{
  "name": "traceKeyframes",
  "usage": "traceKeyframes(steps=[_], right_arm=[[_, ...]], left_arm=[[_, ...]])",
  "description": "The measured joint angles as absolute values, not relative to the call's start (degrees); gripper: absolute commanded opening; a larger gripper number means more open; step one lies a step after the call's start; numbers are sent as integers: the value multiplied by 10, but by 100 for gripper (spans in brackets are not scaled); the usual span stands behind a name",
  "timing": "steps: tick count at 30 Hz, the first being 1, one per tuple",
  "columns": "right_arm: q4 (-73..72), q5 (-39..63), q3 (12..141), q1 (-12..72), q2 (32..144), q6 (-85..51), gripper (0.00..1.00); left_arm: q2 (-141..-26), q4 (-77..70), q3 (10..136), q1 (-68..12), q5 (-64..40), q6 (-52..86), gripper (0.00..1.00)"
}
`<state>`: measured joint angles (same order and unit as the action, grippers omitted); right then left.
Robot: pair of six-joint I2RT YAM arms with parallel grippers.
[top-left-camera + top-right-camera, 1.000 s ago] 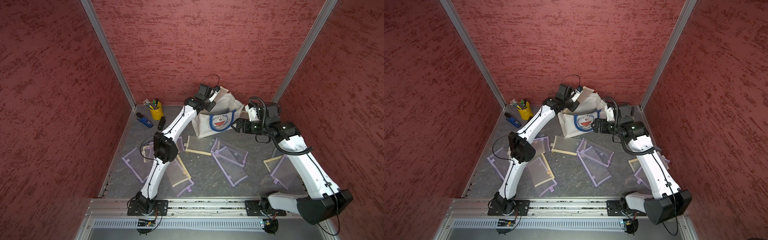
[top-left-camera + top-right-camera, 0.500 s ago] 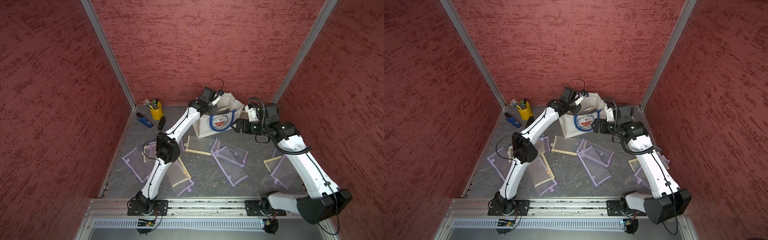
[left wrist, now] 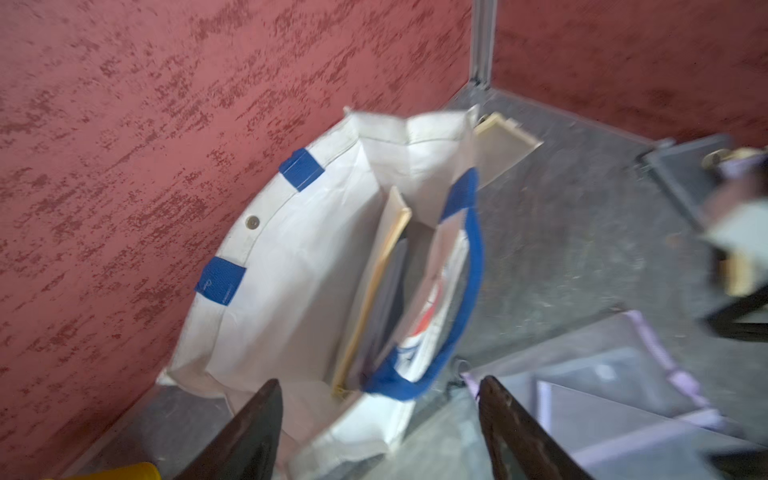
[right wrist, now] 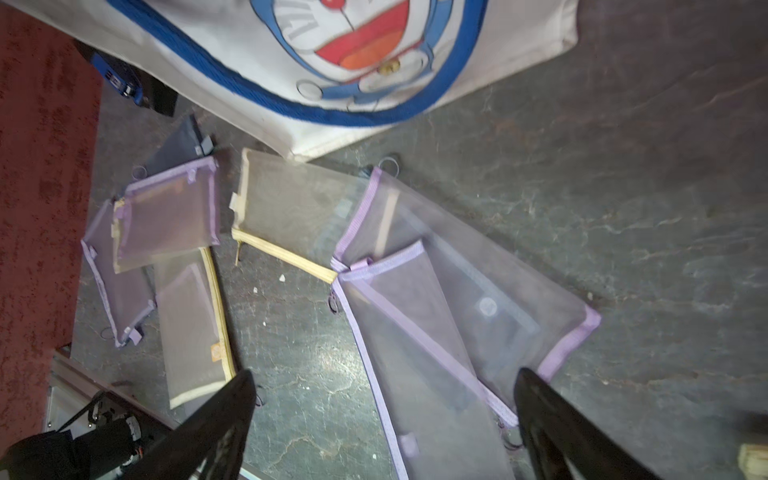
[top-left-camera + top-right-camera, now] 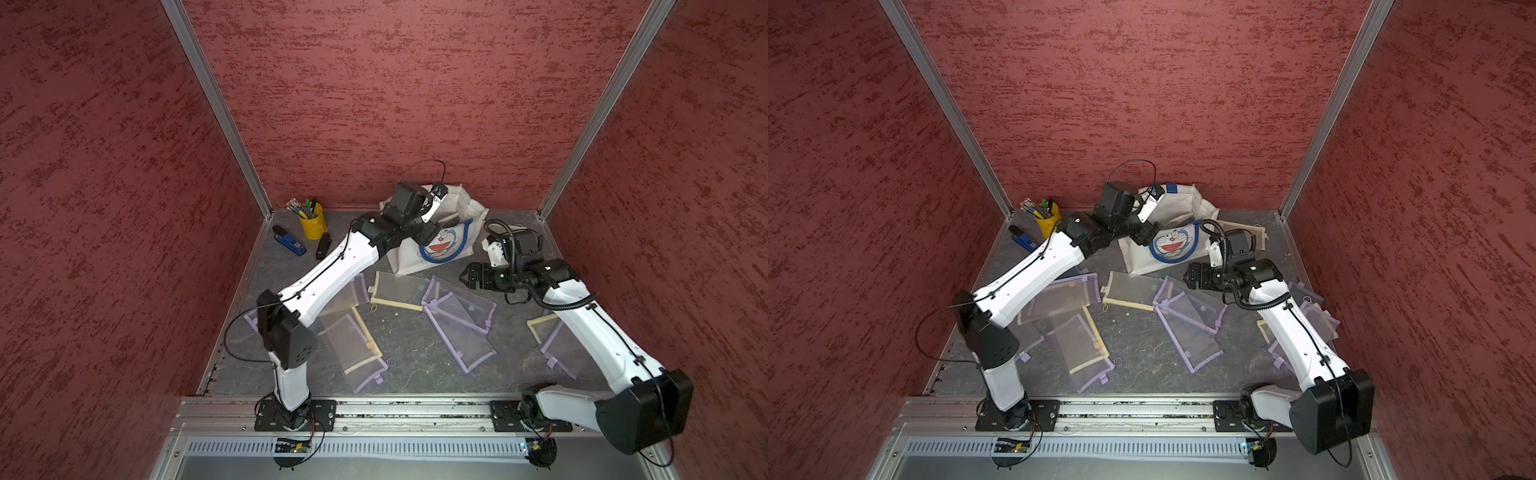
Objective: Put the pencil pouch into the canvas bag
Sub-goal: Place the pencil pouch in the canvas bag, then pick up the pencil pouch.
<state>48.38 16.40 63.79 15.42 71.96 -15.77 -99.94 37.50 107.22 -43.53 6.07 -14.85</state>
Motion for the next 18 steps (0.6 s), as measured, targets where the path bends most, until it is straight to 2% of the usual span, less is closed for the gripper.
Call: traceKeyframes(steps=[3,8,13,18], right_arm=[[465,188,585,154,722,-161,94],[426,224,525,154,750,-164,91],[397,239,493,153,789,-164,91],[385,244,476,153,835,-164,91]], left_arm=[[-903,350,965,-483,48,-85,82],[-823,285,765,-512,-22,86,83],[-833,195,581,-519,-85,259,85],[-886,125,527,-521,-117,370,84]])
